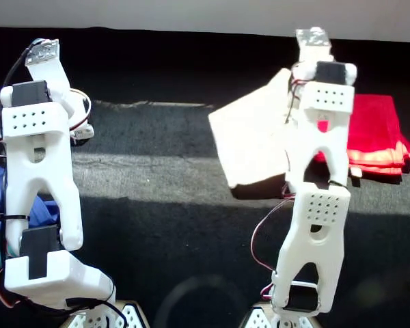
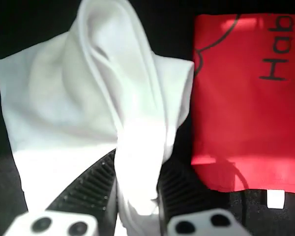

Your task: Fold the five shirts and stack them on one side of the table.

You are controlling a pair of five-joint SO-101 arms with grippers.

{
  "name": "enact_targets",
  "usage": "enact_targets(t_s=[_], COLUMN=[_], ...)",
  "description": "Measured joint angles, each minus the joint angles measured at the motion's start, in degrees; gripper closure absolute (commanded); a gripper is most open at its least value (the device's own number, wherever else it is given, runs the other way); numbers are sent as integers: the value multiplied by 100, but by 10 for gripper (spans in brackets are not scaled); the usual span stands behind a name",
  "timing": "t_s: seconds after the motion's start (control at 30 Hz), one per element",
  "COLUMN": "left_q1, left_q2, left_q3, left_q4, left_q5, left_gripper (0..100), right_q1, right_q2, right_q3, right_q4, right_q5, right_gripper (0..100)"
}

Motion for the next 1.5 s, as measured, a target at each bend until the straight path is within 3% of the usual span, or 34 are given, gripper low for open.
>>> enact_targets(t_s=[0.57, 0.73, 1.2, 1.4, 1.5], left_q1=[0, 0, 0, 0, 0], left_q2=[0, 0, 0, 0, 0], left_q3=[0, 0, 0, 0, 0], left_q4=[0, 0, 0, 0, 0], left_q5=[0, 0, 0, 0, 0], left_gripper=[991, 991, 991, 991, 991], right_q1=[1319, 1785, 2092, 2268, 2338], right_q2=[-1275, -1275, 281, 413, 413], right_q3=[-158, -158, 44, 44, 44], right_q4=[9, -325, -1811, -2127, -2163], right_q5=[1547, 1679, 2453, 2453, 2453], right_gripper=[992, 992, 989, 817, 785])
